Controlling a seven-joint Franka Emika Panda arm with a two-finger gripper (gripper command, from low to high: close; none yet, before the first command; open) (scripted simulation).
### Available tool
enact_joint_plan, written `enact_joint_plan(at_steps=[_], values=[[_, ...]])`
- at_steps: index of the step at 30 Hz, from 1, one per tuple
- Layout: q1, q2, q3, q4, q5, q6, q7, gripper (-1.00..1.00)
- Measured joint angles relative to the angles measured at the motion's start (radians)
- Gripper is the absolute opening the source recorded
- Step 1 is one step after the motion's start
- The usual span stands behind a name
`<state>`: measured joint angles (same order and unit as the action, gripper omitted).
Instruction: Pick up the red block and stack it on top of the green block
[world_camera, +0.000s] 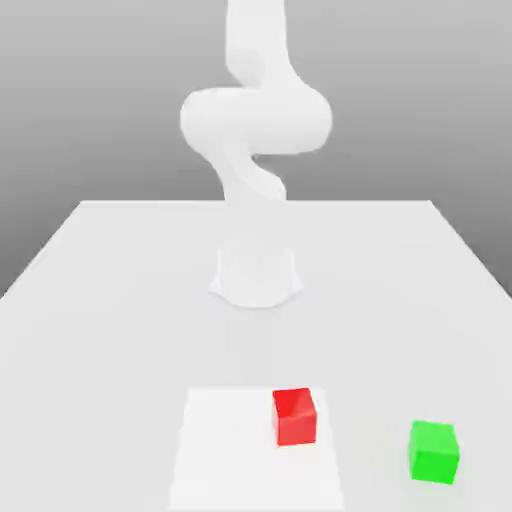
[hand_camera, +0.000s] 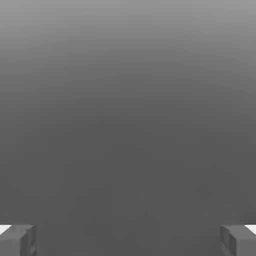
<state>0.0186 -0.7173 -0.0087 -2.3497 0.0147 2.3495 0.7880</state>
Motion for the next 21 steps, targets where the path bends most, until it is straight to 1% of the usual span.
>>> enact_joint_plan(at_steps=[6,12,16,19,21], values=[[0.046,0.233,-0.01,-0.134,0.037,0.138,-0.03,0.0],[0.076,0.452,0.004,-0.26,0.054,0.267,-0.046,0.0],[0.086,0.597,0.02,-0.345,0.038,0.355,-0.036,0.0],[0.093,0.704,0.025,-0.405,-0.001,0.421,-0.01,0.0],[0.093,0.775,0.025,-0.411,-0.016,0.477,0.0,0.0]])
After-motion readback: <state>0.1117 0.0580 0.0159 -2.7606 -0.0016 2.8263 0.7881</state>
